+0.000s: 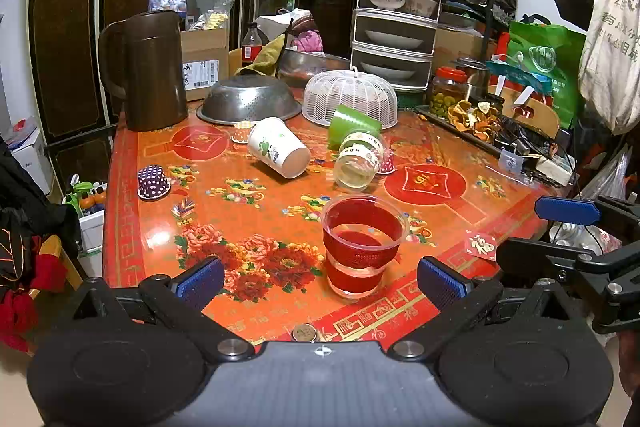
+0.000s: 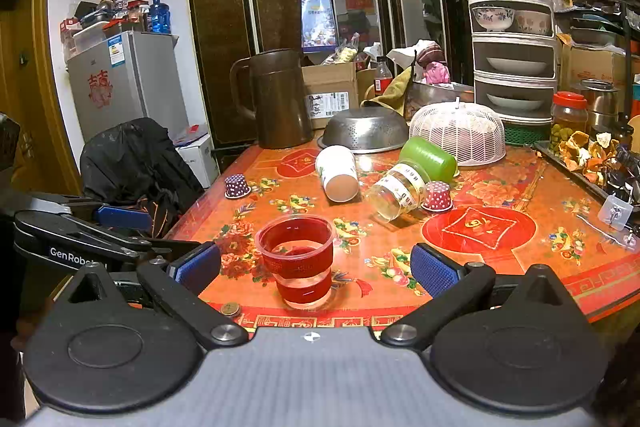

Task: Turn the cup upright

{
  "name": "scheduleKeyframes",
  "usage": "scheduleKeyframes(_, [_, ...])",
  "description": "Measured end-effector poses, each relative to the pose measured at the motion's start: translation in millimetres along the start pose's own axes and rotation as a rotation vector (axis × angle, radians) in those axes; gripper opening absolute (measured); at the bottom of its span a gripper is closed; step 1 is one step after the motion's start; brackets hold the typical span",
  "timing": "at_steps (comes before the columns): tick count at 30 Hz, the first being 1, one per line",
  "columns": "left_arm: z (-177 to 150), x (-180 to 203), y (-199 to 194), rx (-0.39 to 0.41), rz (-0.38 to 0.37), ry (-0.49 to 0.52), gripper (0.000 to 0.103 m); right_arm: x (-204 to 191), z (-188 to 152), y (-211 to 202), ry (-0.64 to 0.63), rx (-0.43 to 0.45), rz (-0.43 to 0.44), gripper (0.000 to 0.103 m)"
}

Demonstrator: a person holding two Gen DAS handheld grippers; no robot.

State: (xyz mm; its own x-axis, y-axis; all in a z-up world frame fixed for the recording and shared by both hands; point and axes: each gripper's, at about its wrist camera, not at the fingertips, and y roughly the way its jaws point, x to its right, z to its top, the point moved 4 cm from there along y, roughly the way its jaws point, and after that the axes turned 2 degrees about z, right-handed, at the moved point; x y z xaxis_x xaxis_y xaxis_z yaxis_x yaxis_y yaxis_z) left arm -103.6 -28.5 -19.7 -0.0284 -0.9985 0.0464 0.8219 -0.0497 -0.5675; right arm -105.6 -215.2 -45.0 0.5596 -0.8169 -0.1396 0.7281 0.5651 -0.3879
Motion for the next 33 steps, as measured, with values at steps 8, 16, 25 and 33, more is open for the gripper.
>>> scheduleKeyframes(8, [-0.2,0.9,-0.1,0.001,-0.001,0.001,0.103,1.0,-0.4,0.7,0.003,0.0,0.001,0.102])
scheduleKeyframes(16, [-0.5,1.5,0.1,0.002,-0.001,0.001,0.103,1.5,-0.6,0.8,0.004,0.0,0.001,0.102])
scheduleKeyframes(25, [-1.1,4.2,1.3,0.003,-0.006,0.008,0.103,1.8,0.1,0.0,0.005,0.003,0.002,0.102])
scheduleKeyframes(33, [-1.4,2.9,1.4,0.006,-0.007,0.001,0.103,2.2,0.2,0.3,0.005,0.004,0.003,0.102])
